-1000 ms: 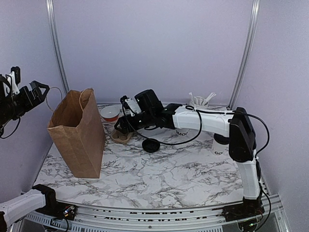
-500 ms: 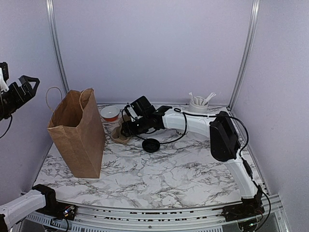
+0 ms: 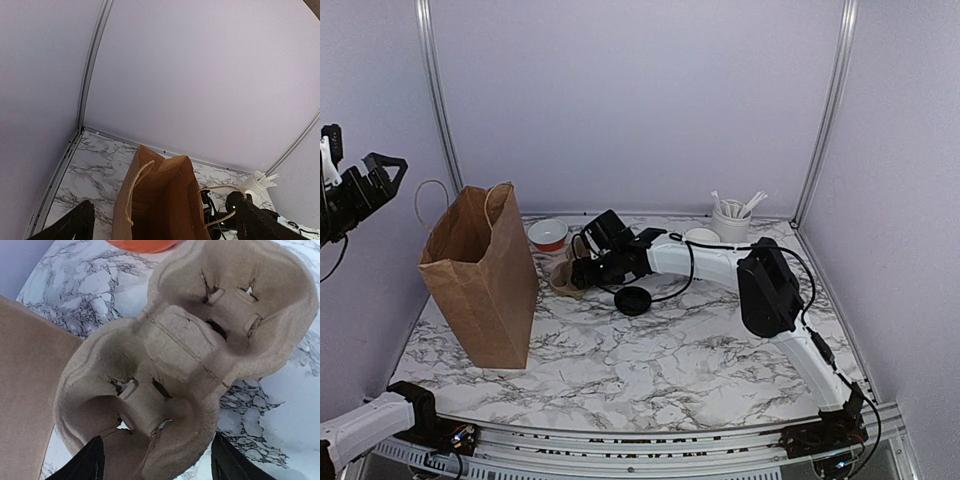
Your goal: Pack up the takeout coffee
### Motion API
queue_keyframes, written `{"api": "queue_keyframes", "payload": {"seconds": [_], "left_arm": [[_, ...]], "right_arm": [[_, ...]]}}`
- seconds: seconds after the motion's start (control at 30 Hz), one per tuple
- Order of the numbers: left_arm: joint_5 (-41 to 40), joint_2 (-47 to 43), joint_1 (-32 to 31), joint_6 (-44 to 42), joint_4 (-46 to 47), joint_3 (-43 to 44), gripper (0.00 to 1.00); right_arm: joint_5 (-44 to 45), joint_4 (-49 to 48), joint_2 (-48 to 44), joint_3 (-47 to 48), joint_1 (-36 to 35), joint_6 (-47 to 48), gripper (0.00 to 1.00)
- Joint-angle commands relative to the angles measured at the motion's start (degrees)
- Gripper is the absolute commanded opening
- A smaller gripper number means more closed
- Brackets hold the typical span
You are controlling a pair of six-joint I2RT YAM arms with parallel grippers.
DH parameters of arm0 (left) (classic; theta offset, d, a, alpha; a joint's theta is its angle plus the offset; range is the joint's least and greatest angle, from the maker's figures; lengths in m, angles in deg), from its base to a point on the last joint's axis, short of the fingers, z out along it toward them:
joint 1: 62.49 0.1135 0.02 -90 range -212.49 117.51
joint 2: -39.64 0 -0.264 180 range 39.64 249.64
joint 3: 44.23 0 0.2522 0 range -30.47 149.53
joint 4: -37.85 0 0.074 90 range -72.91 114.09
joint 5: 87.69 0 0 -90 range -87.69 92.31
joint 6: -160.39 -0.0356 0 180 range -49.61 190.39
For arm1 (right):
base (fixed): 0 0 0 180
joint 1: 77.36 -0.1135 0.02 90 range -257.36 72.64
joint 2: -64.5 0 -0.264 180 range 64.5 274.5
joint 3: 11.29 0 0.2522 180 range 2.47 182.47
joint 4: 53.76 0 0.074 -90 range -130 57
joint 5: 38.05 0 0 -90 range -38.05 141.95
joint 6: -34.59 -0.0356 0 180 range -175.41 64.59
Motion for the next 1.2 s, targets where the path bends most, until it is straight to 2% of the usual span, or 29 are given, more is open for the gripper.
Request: {"api": "queue_keyframes", "payload": {"seconds": [0.0,0.27,0.6,0.8,1.0,1.17], "left_arm": [[4.6,0.9,-0.4,-0.9,3.0,1.4,0.99],[20.6,3.4,-2.4,-1.8,6.9,1.3,0.99],[30.8,5.8,-3.4,-1.3,9.7,-0.9,0.99],[31.0,7.4,-7.2,-1.2,10.5,-2.1,0.99],[23.9,10.1,-16.6,-2.2,10.6,-1.9,0.99],[20.3,12.0,-21.6,-2.4,11.2,-1.7,0.99]], "right_arm": [[1.7,-0.8,2.7,3.2,0.8,-2.2,0.7],[3.0,1.5,5.0,5.5,1.0,-2.2,0.7],[5.8,6.0,3.5,4.3,1.1,-1.5,0.61],[7.8,7.5,1.5,2.7,1.1,-1.3,0.58],[9.5,8.5,-0.4,0.5,1.1,-0.9,0.58],[11.2,9.3,-2.2,-2.2,1.1,-0.5,0.58]]}}
